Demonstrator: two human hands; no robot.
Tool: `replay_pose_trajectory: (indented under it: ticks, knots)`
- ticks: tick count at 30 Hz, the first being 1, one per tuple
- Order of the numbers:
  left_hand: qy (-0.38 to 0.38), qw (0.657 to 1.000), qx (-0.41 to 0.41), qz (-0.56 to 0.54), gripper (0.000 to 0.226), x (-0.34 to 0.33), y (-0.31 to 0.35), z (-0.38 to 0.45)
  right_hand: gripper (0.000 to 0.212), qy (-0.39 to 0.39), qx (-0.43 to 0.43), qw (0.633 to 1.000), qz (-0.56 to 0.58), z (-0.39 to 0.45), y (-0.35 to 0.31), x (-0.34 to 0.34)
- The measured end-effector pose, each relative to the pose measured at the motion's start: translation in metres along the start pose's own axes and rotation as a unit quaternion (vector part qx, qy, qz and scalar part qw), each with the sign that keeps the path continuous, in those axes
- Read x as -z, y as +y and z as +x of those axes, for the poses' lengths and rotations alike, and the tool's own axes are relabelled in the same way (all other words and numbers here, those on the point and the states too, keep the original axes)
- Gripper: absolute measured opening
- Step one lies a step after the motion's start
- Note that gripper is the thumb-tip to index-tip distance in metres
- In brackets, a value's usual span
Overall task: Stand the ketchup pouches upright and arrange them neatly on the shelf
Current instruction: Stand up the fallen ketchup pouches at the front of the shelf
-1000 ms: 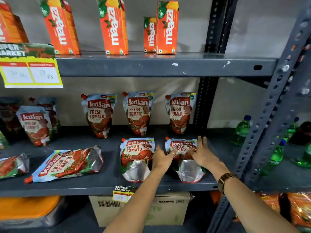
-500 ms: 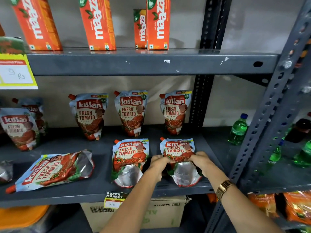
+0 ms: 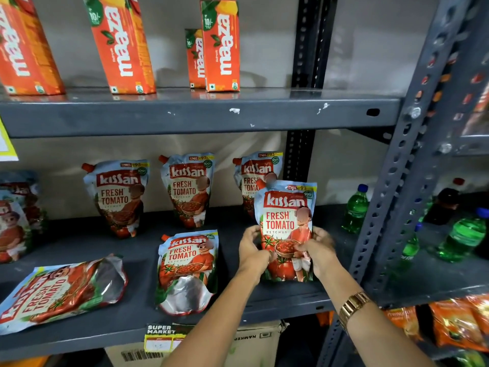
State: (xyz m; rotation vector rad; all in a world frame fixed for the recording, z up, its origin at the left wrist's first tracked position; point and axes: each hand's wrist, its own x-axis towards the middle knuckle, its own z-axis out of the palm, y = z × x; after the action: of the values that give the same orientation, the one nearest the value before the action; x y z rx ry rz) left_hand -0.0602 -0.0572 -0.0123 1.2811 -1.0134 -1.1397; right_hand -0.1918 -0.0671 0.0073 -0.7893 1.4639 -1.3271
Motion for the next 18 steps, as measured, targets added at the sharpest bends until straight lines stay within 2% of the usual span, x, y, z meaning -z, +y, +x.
replay_pose_trajectory:
  ticks: [6, 9, 14, 18]
  knots:
    - [-0.028, 0.992, -0.08, 0.093, 0.055, -0.017, -0.006, 0.008, 0.035, 0.1, 0.055, 0.993, 0.005, 0.003, 0.004, 0.006]
    - [-0.052, 0.991, -0.07, 0.098, 0.065, -0.021, -0.008, 0.008, 0.037, 0.108, 0.075, 0.991, -0.01, 0.009, 0.011, 0.009]
    - [-0.07, 0.987, -0.061, 0.131, 0.063, -0.015, -0.007, 0.01, 0.043, 0.098, 0.11, 0.989, -0.028, 0.008, 0.021, 0.008]
    - [-0.078, 0.99, -0.024, 0.116, 0.06, 0.0, -0.003, 0.011, 0.048, 0.155, 0.182, 0.965, -0.113, -0.007, 0.03, 0.005]
